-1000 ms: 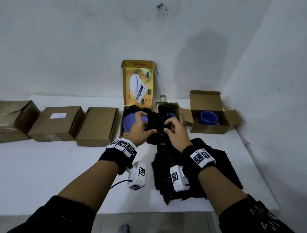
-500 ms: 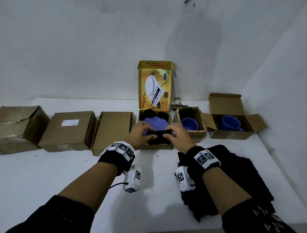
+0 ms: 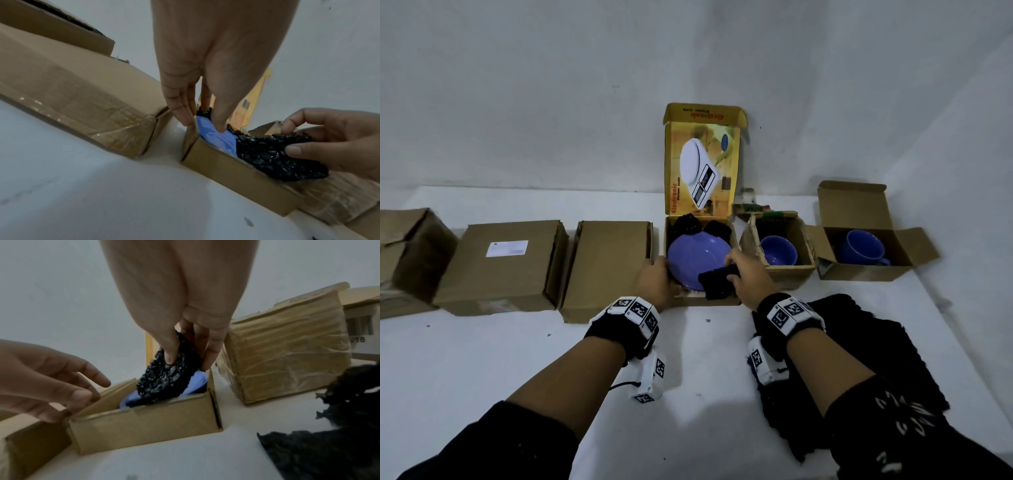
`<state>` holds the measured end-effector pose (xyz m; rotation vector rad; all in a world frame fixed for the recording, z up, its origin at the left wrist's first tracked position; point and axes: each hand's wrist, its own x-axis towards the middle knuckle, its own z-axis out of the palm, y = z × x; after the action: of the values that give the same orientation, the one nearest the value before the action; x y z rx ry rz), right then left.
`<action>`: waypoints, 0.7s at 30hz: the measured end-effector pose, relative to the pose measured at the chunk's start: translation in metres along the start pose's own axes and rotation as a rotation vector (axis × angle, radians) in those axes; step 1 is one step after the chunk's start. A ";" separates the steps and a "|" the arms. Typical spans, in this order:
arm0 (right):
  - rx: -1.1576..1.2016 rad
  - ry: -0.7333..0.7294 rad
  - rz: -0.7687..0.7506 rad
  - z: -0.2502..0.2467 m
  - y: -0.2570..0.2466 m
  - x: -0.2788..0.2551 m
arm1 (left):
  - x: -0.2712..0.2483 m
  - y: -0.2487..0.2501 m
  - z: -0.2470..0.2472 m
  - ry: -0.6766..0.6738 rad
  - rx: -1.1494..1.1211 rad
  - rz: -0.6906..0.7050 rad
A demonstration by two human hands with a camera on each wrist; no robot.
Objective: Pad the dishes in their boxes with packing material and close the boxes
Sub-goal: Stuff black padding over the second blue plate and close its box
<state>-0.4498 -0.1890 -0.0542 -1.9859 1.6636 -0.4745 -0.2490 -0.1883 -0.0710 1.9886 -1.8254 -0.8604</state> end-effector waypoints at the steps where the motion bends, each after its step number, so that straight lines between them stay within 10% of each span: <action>1: -0.041 -0.023 0.003 0.003 0.002 0.002 | 0.001 -0.002 0.002 -0.012 0.031 -0.011; 21: -0.451 -0.223 -0.231 0.021 0.024 0.008 | 0.008 -0.004 0.004 -0.020 0.079 -0.065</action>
<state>-0.4557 -0.1963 -0.0857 -2.4656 1.5024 0.0586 -0.2487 -0.1951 -0.0784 2.1055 -1.8417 -0.8422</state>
